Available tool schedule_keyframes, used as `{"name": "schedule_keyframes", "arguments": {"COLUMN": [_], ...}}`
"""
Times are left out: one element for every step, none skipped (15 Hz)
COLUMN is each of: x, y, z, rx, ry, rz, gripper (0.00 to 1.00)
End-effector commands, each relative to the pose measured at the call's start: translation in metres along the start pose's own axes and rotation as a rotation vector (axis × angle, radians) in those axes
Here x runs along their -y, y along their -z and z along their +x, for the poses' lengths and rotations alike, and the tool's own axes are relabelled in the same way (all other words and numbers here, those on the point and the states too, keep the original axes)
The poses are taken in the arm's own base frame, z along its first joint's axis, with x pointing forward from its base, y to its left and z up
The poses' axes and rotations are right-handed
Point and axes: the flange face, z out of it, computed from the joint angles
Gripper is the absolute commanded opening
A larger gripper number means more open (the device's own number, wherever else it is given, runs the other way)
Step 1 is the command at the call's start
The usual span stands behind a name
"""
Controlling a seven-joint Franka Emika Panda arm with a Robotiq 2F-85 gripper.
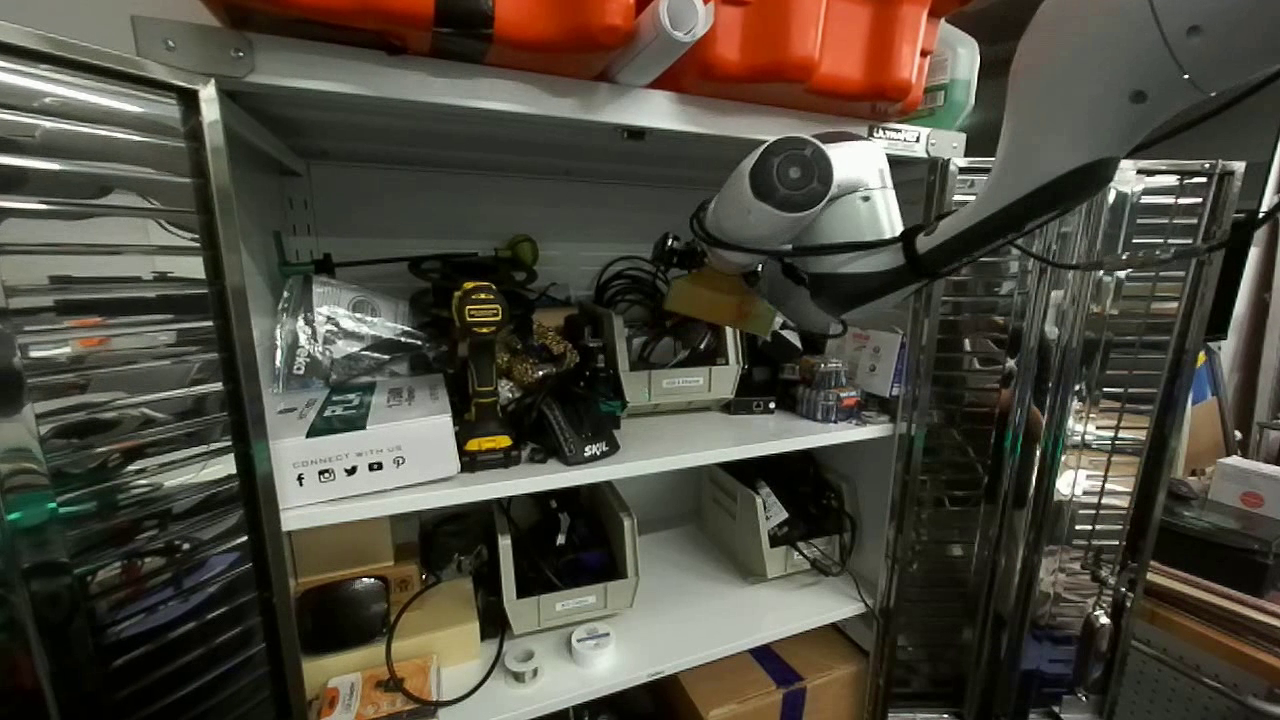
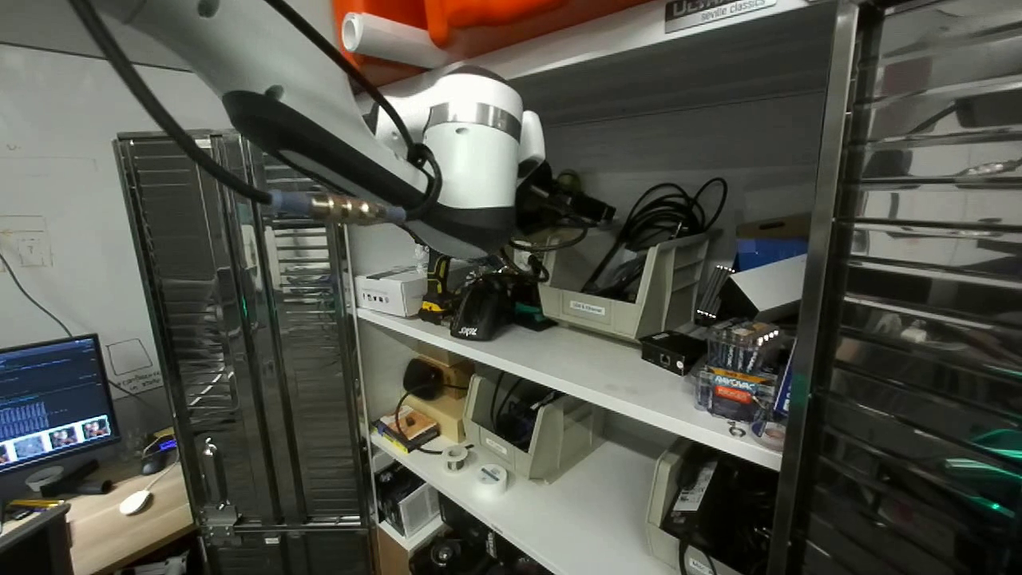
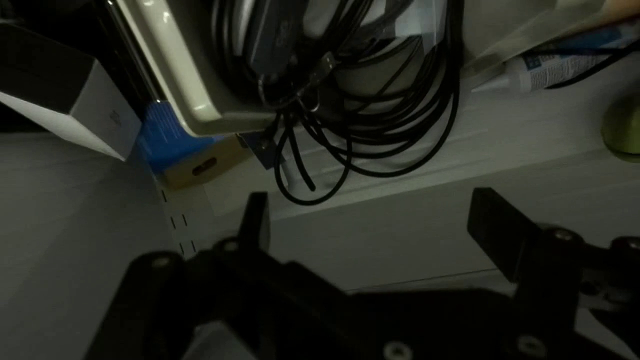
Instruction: Put the grey cable inside the box on the first shelf
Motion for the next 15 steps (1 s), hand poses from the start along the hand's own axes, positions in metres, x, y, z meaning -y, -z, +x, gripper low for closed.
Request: {"name": "schedule_keyframes", "arguments": {"x": [-0.033, -0.04, -0.046, -0.051, -0.056, -0.057, -0.056, -0.055, -0.053, -0.046, -0.039, -0.03, -0.021, -0.011, -0.003], "y": [0.036, 0.041, 0.047, 0.052, 0.06, 0.07, 0.081, 0.089, 0.095, 0.095, 0.095, 0.094, 0.094, 0.092, 0.089], "z": [-0.008, -0.017, -0.027, -0.039, -0.051, -0.064, -0.075, -0.088, -0.101, -0.114, -0.127, -0.138, -0.146, -0.15, -0.149], "rx": [0.166, 0.215, 0.263, 0.31, 0.359, 0.405, 0.446, 0.491, 0.534, 0.579, 0.625, 0.675, 0.728, 0.784, 0.847], "ry": [0.029, 0.039, 0.044, 0.05, 0.055, 0.067, 0.068, 0.081, 0.093, 0.09, 0.088, 0.087, 0.085, 0.084, 0.083], "rz": [0.011, 0.009, 0.014, 0.016, 0.023, 0.031, 0.05, 0.056, 0.06, 0.075, 0.091, 0.105, 0.119, 0.131, 0.144], "gripper": [1.0, 1.0, 1.0, 1.0, 1.0, 1.0, 1.0, 1.0, 1.0, 1.0, 1.0, 1.0, 1.0, 1.0, 1.0]}}
